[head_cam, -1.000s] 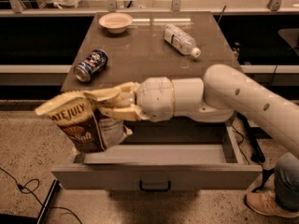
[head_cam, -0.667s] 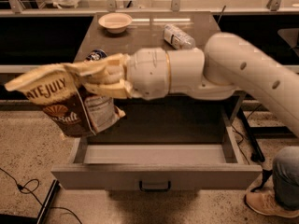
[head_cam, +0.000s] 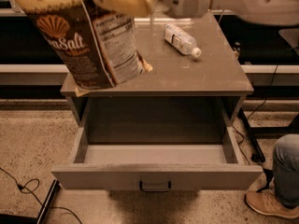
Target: Pick brown chip bag from top drawer and place on counter
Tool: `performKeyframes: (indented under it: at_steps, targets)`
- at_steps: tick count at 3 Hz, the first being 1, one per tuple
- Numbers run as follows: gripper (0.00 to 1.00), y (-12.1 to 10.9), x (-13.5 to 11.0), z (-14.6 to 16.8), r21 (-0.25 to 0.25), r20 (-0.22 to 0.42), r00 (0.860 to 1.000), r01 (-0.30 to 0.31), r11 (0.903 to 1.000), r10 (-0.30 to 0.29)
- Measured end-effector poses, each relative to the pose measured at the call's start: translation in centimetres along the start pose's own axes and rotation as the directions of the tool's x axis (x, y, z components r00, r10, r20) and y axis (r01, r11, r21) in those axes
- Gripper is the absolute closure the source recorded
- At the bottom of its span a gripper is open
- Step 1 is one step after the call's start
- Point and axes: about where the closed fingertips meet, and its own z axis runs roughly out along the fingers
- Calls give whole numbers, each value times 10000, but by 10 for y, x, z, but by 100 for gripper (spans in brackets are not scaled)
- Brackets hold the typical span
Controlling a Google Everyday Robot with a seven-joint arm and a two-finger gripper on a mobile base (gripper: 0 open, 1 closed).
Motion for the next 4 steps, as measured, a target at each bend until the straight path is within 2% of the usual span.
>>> performKeyframes:
  at_steps: [1,2,3,4]
  targets:
    - [100,-2,-7,0,-46,-81,9999,61,10000,-62]
    - [100,-11,-6,-8,-103,-435,9990,62,9999,-67]
    - [100,-53,24,-48,1101,-226,9996,191,9937,-167]
    - [100,-95,78,-78,2218,152,9995,224,9748,-264]
